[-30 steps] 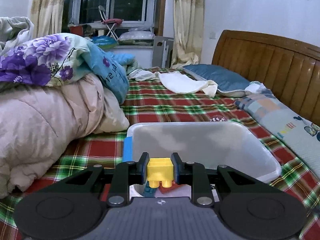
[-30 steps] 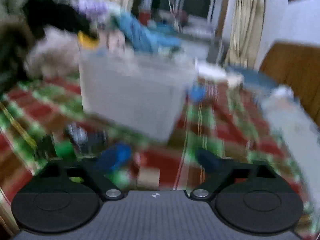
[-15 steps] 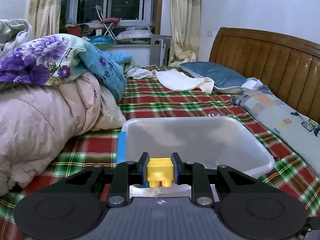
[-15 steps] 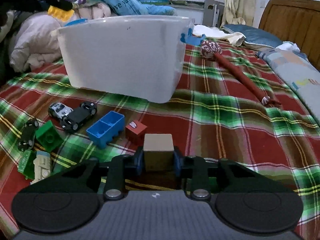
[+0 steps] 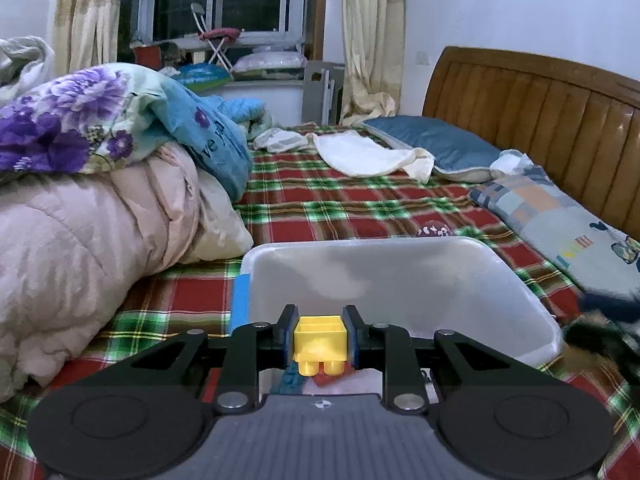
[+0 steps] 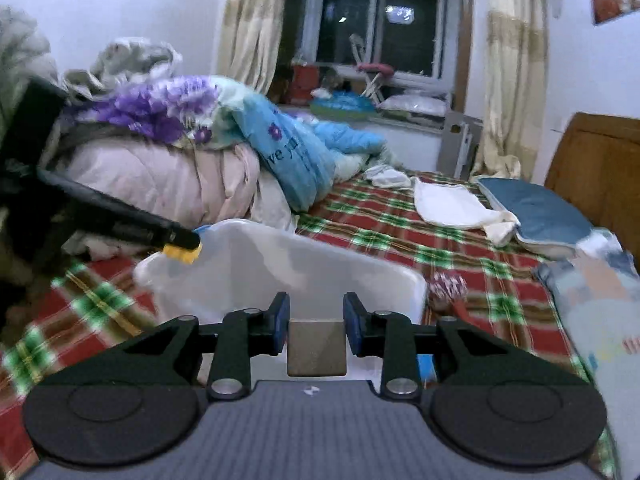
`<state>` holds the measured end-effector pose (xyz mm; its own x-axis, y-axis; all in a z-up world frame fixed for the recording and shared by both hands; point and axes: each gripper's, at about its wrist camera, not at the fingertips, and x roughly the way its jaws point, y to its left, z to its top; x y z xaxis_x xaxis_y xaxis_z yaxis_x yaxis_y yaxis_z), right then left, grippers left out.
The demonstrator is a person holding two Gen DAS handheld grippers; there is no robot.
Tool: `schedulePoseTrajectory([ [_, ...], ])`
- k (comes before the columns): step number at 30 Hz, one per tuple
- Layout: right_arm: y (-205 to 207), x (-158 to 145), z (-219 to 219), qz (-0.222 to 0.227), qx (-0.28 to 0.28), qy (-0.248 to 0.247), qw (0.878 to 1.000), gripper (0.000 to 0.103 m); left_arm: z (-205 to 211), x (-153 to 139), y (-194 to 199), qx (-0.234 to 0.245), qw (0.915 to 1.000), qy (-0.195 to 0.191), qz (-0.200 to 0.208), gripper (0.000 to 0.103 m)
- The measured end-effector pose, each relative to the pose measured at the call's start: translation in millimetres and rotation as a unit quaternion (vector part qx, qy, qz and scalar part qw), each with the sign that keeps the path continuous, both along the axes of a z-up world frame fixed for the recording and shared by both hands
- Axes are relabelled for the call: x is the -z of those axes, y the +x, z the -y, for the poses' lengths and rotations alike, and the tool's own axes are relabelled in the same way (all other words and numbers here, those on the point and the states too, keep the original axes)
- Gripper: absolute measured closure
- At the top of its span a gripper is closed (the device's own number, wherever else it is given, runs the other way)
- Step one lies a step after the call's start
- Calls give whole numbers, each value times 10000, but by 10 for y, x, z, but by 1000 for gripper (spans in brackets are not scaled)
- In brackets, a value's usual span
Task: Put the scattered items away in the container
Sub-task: 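Carry the yellow block and brown cube into the white bin and release them, then return both grippers to the toys and grasp a black toy car with the left gripper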
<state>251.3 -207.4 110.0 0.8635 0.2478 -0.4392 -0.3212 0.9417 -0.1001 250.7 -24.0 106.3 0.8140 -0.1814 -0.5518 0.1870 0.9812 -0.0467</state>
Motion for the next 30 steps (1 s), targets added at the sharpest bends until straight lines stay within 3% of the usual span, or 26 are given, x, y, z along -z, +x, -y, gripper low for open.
schedulePoseTrajectory([
  [4,507,51,-104,-358,13,16,9994,70,39,66,153,-12,9999,66,-111,75],
  [10,629,211,-79,-694,101,-112,9975,69,-13,185,228,-74,9997,47,-227,76],
  [11,538,195,-61,-693,96,-123,9975,66,-28,188,204,-68,9998,39,-206,75],
  [13,190,125,-7,-582,-50,-5,9983,25,-71,173,139,-47,9999,8,-140,75],
  [14,-67,123,35,-271,-280,37,9992,23,-84,159,110,-30,10000,1,-72,75],
  [15,-354,170,62,182,-438,-85,9988,27,-85,149,101,-20,10000,22,-15,75],
  [17,-591,287,39,351,-497,-436,9972,74,-85,144,103,1,10000,-13,8,75],
  [18,-613,343,42,268,-499,-447,9974,103,-85,144,114,-19,10000,-47,-1,75],
  [20,-477,389,48,-86,-356,-389,9986,93,-80,144,129,-48,9999,-126,-71,75],
  [21,-389,376,57,-268,-300,-339,9986,68,-73,136,115,-47,9999,-133,-79,75],
  [22,-347,342,71,-320,-247,-284,9988,34,-58,123,94,-21,9999,-91,-61,75],
  [24,-394,251,113,-22,-169,-111,9998,5,-19,105,49,75,9999,3,-68,73],
  [25,-446,227,112,174,-141,-94,9997,0,-2,108,40,124,9999,37,-112,65],
  [27,-479,237,82,314,-228,-170,9991,0,34,131,66,100,9997,121,-205,58],
  [30,-344,225,-7,299,-238,-256,9989,0,77,116,205,25,9989,148,-437,56],
])
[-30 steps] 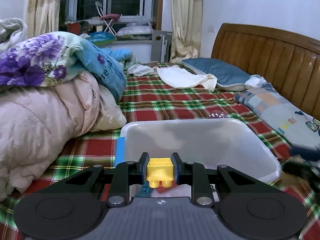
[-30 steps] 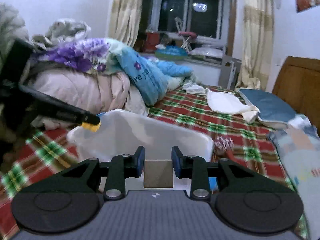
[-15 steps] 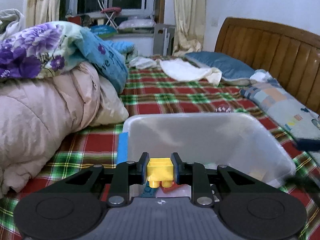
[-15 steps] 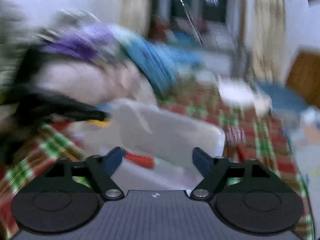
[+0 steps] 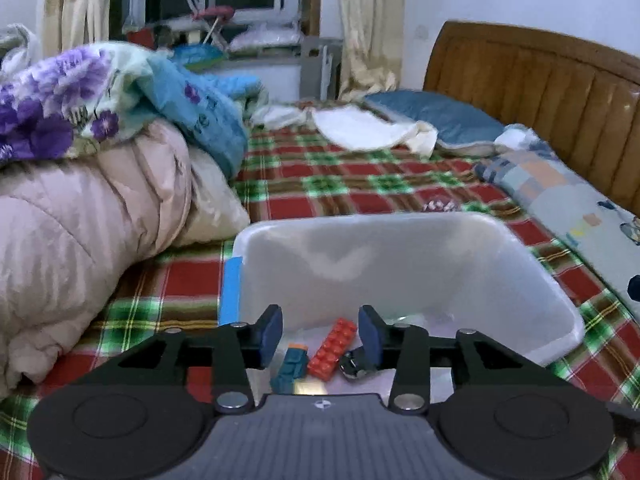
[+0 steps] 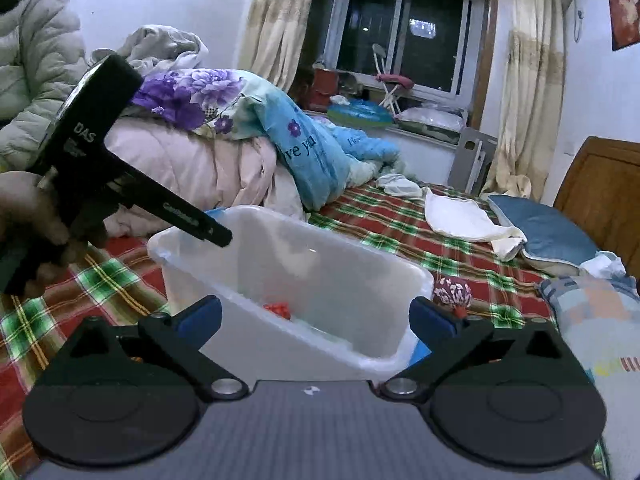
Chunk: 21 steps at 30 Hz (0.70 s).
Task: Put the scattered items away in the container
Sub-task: 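Return both grippers to the toys and grasp a black toy car with the left gripper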
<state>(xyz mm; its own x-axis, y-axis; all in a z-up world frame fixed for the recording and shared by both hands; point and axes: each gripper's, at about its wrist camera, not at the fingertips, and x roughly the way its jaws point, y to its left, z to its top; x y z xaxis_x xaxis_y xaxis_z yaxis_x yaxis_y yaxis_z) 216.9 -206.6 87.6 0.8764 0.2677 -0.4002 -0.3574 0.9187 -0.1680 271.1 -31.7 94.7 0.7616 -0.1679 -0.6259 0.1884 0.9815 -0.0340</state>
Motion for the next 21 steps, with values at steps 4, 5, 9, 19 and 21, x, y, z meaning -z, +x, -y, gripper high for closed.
schedulePoseTrajectory([
  [4,264,-136,-22,-148,74,28,9999,0,75,-49,119,23,9995,256,-164,42],
  [5,309,-150,-12,-146,91,58,9998,0,73,-58,95,52,9996,266,-117,42],
  [9,317,-134,-7,-191,174,245,9994,0,9,-57,-152,71,9996,248,117,43],
  [19,-552,483,43,-797,284,516,9951,0,-202,335,-1386,89,9997,52,214,39],
  [21,-652,600,64,-1014,401,510,9927,0,-207,512,-1564,33,10000,-9,13,39],
])
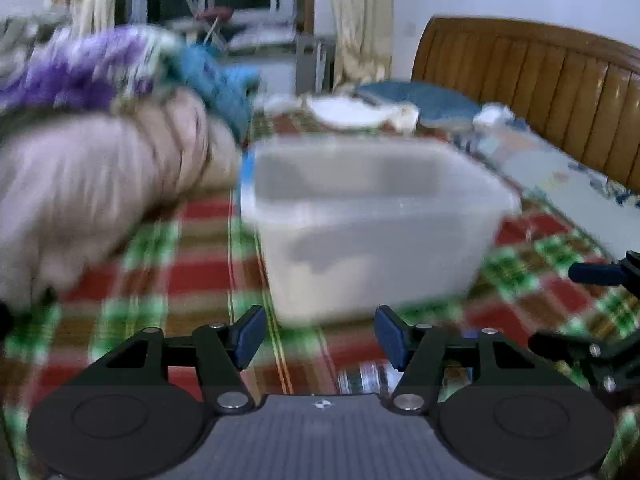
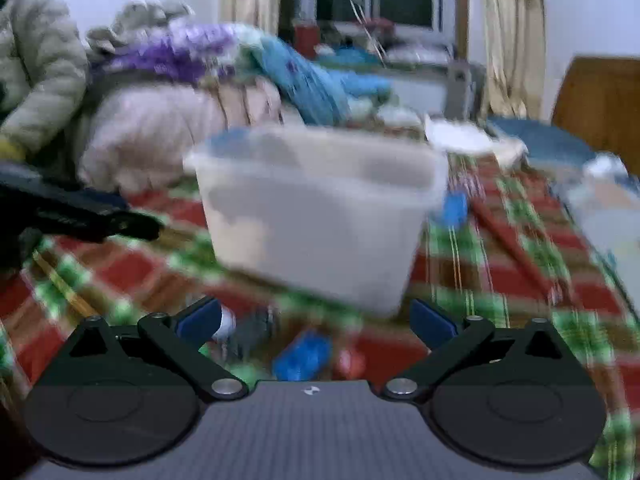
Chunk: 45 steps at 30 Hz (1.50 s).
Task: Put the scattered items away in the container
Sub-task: 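Return both grippers to the toys and grasp a black toy car with the left gripper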
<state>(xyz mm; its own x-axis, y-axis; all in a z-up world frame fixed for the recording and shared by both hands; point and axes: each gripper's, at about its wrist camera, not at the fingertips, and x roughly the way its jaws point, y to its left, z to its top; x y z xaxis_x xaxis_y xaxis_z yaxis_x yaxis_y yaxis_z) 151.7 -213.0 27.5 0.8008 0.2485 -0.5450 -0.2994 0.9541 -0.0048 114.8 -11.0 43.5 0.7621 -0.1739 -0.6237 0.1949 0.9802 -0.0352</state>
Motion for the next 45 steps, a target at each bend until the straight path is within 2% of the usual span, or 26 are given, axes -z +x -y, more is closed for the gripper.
schedulePoseTrajectory([
  [2,-145,87,-13,-143,-106,117,9998,2,19,167,-147,-24,9999,-12,-154,39],
  [5,-331,237,-156,-260,-472,-112,9985,16,3,362,-237,-143,9992,-55,-372,47],
  [6,-383,282,-201,-268,-593,-171,9977,25,-5,420,-248,-189,9987,-123,-464,52],
  [7,-416,315,-239,-298,-674,-199,9971,30,4,473,-261,-206,9983,-140,-529,52],
  [11,-536,425,-401,-312,-995,-382,9938,32,74,619,-332,-183,9982,-84,-561,54],
  [12,-559,455,-442,-284,-1078,-480,9926,33,82,636,-328,-196,9982,-74,-566,60],
  [13,-572,490,-473,-277,-1129,-563,9916,36,89,654,-314,-203,9980,-90,-596,64],
  [16,-566,601,-513,-346,-1177,-683,9901,45,143,706,-275,-175,9976,-109,-654,64],
  [20,-532,654,-515,-432,-1150,-689,9900,47,186,727,-231,-174,9972,-164,-706,64],
  [27,-568,662,-553,-313,-1183,-786,9894,47,175,737,-234,-161,9953,-371,-881,64],
  [32,-551,669,-618,-315,-1282,-786,9881,46,172,772,-193,-147,9946,-355,-968,63],
  [42,-391,703,-613,-517,-1205,-515,9900,47,161,782,-157,-40,9930,-468,-1081,63],
  [44,-349,724,-606,-616,-1181,-429,9902,51,176,789,-139,-26,9930,-463,-1085,64],
  [45,-342,728,-599,-642,-1199,-381,9900,57,184,787,-132,-11,9931,-456,-1079,64],
])
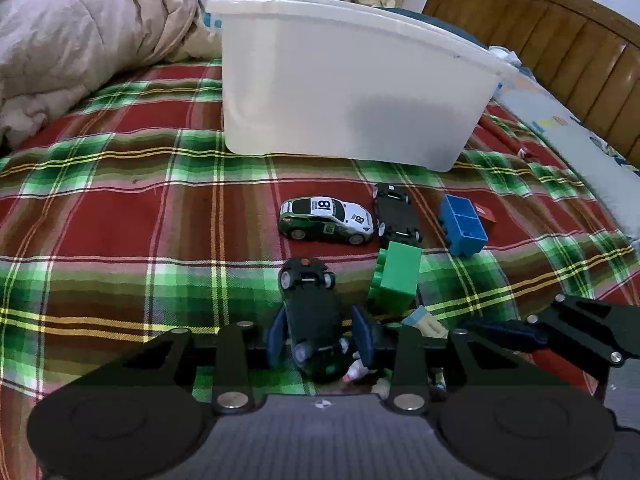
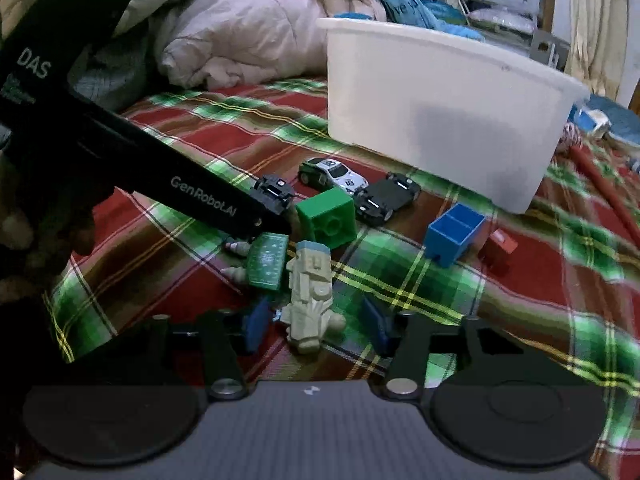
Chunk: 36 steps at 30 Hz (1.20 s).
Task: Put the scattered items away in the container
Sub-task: 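Return both grippers to the toys and grasp a black toy car with the left gripper, then carry the black car with the left gripper while the right gripper carries the beige figure into the bin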
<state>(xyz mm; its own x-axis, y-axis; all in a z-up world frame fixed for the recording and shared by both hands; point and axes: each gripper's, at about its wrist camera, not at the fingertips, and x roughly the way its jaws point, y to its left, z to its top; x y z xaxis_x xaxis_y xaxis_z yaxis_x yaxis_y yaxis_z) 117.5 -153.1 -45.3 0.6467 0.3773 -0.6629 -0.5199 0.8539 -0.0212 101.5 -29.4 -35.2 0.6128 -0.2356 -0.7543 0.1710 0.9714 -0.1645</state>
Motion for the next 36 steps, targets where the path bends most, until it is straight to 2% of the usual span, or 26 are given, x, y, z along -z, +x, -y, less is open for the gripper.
schedulePoseTrajectory([
  [5,-9,3,4,-11,-13,48,10000,60,-3,0,18,28,10000,21,48,64],
  [8,-16,1,12,-44,-15,92,9999,60,-12,5,26,24,10000,38,88,69],
  [12,-43,-12,23,-46,-39,99,9999,60,-49,2,31,16,9999,7,122,70],
  [18,-109,-101,72,159,21,76,9998,60,-97,-23,31,-43,9998,47,197,70],
  [25,-170,-261,149,484,124,60,9987,60,-198,-205,-11,-98,9986,136,507,70],
  [36,-121,-400,231,690,273,80,9972,60,-358,-497,3,-266,9962,48,828,70],
])
